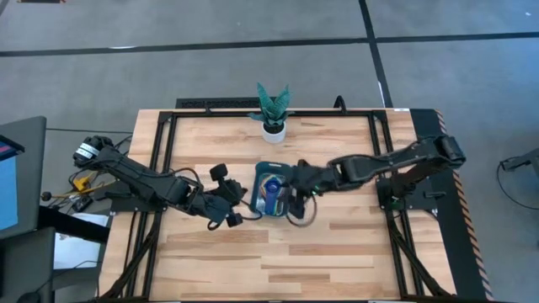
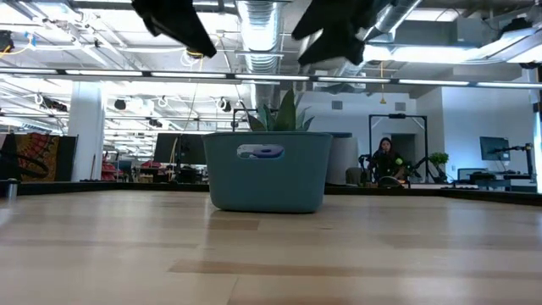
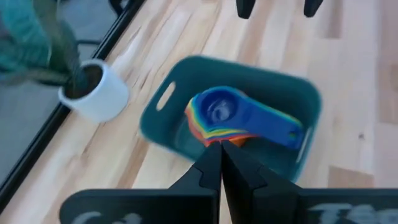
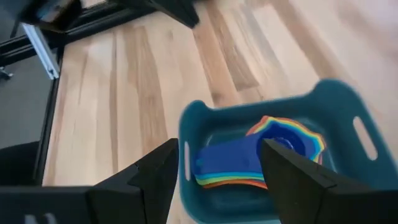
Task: Nest measuring cups in basket
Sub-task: Return to Home Position
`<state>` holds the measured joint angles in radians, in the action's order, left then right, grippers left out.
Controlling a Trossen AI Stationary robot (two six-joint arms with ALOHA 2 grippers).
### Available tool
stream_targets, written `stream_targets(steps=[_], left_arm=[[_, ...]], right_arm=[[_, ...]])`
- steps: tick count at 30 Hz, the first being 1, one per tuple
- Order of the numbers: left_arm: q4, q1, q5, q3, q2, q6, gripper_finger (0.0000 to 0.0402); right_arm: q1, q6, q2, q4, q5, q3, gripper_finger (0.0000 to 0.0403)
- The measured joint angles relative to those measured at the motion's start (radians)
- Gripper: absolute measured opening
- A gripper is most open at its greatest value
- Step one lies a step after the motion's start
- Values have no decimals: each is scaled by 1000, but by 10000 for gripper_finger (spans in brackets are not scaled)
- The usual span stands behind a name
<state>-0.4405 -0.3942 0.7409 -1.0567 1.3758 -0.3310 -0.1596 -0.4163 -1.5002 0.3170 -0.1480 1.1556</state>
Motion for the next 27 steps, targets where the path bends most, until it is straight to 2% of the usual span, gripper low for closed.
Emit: stream_targets(steps=[5,9,13,18,24,27], left_arm=[[149,5,-46,51,-3,105,0],[289,30,-130,107,-15,177,0],[356,50,-135,140,-51,229,0],[445,80,-154,210,-158,272,0],[721,111,-199,412,-296,355,0],[920,138,-263,530,-340,396,0]], right_arm=[[-63,6,98,-68,-146,-116,248],[-94,-5,215,-145,-169,-243,248],[-138,-4,357,-210,-174,-357,248],[-231,18,545,-221,-286,-456,248],[-361,222,716,-317,-446,-578,248],[-379,325,772,-432,-440,-635,248]])
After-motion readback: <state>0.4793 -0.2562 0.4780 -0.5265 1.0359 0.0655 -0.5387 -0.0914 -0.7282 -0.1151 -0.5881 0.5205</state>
